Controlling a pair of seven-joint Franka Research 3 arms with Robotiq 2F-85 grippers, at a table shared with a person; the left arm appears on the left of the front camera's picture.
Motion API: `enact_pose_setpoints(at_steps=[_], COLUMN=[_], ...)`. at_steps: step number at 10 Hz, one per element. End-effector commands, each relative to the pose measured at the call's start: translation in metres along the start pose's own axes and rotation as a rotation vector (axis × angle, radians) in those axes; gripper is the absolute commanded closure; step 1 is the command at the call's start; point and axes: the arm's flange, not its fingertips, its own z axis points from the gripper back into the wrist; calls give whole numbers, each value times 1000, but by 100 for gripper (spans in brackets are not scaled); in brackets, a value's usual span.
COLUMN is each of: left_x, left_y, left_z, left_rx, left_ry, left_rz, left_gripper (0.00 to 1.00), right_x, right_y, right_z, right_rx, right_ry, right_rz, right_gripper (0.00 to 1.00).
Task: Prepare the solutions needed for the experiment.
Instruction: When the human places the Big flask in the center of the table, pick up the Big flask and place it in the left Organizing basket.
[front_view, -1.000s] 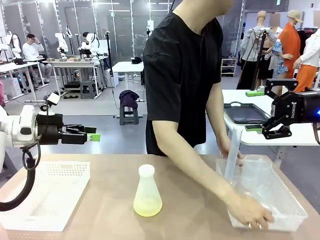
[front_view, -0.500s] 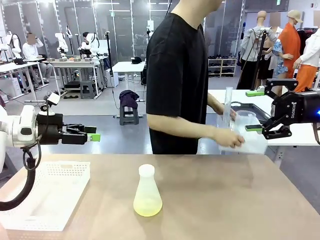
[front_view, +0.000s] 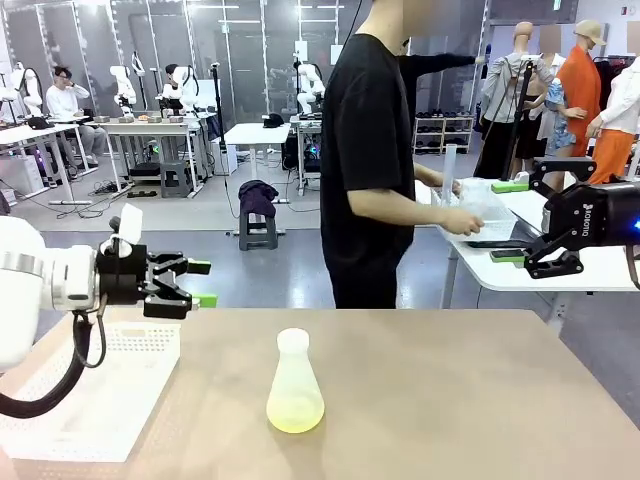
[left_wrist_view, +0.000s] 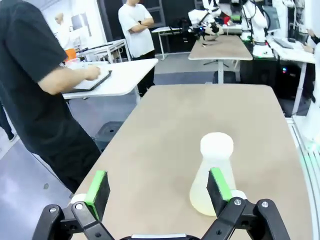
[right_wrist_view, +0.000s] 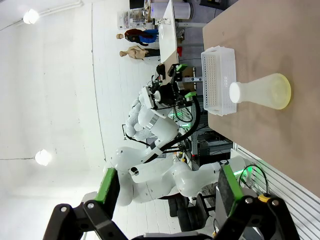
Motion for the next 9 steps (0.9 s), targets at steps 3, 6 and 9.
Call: enact_pose_setpoints(at_steps=[3,6,9], left_x=[-8,-8,-24], left_y=[-3,-3,7], left_z=[-4,-4,-41], left_rx=[-31,-31,-211], left_ry=[11,11,90], left_rz=[1,1,36], left_gripper=[0,0,0], right_x=[-1,-1,-1], right_y=[1,1,1], right_z=[0,0,0], right_rx=[5,5,5], right_ry=[0,0,0], right_rz=[2,2,2], right_gripper=[0,0,0])
